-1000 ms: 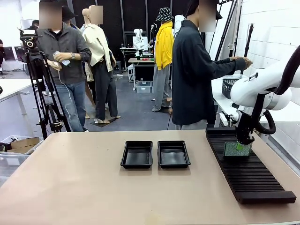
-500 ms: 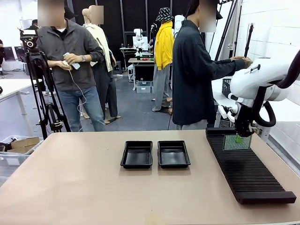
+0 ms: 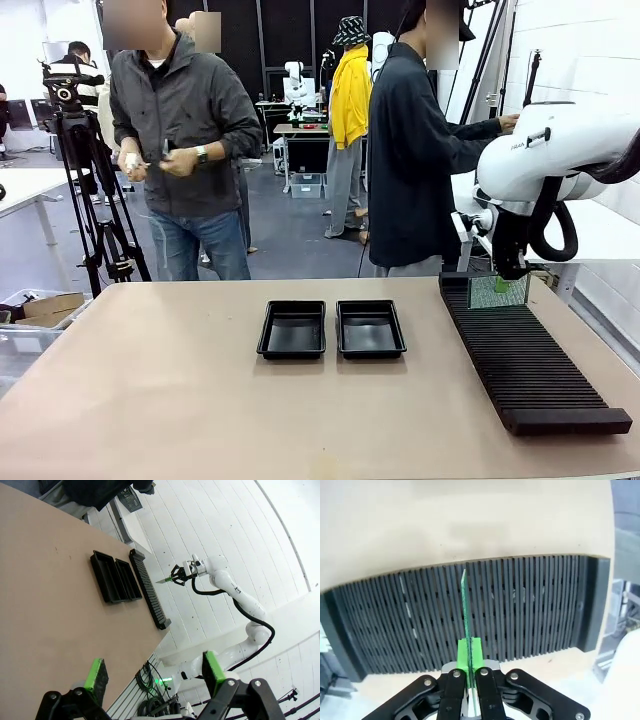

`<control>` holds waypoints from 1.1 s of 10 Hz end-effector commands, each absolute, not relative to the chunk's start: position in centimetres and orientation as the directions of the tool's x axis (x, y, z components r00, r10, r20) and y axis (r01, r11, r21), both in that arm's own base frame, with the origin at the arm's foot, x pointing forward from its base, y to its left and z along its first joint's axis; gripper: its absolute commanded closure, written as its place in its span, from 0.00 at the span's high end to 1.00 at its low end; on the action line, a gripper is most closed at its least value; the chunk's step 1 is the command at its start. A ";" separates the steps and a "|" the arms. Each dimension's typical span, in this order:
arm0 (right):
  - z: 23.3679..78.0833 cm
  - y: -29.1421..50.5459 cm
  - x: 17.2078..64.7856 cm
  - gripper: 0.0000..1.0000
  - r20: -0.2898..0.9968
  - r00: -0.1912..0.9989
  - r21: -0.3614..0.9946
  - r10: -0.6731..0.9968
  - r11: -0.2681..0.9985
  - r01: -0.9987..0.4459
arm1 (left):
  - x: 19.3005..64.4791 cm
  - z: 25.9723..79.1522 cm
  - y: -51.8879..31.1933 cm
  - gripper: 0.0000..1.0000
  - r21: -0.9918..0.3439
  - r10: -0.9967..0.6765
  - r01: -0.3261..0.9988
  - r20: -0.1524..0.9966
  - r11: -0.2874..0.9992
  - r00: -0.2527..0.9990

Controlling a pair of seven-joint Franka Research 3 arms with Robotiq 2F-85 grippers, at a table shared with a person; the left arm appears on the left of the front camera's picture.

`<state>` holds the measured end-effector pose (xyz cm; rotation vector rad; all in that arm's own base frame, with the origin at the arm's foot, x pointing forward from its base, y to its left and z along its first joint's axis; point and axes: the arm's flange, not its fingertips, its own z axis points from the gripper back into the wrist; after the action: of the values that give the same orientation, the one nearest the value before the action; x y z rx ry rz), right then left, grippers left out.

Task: Inspect and transfer BCBs to ESD trays.
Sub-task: Pick up the Blank PCB from the PCB Rack and place it in the left ESD tray.

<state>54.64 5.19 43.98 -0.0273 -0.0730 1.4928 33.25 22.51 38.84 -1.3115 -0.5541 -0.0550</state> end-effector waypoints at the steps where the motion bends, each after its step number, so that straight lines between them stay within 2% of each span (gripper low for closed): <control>1: 44.2 6.5 54.5 0.00 0.088 0.274 -0.013 0.958 0.276 -0.961 | 33.1 39.0 22.6 1.00 -0.899 0.273 0.337 0.411 0.279 0.870; 4: 45.4 8.8 54.2 0.00 0.209 0.621 0.028 0.755 0.630 -0.776 | 33.1 39.0 22.6 1.00 -0.899 0.273 0.337 0.411 0.279 0.870; 6: 45.6 10.3 53.7 0.00 0.252 0.773 0.005 0.583 0.798 -0.603 | 33.1 39.0 22.6 1.00 -0.899 0.273 0.337 0.411 0.279 0.870; 9: 46.3 13.1 54.0 0.00 0.297 0.911 0.107 0.287 0.938 -0.330 | 33.1 39.0 22.6 1.00 -0.899 0.273 0.337 0.411 0.279 0.870; 11: 46.8 15.0 54.3 0.00 0.277 0.944 0.229 0.177 0.942 -0.244 | 33.1 39.0 22.6 1.00 -0.899 0.273 0.337 0.411 0.279 0.870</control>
<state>53.99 14.01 46.70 0.2064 -0.2380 0.2743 33.25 22.52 38.83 -1.3115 -0.5540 -0.0546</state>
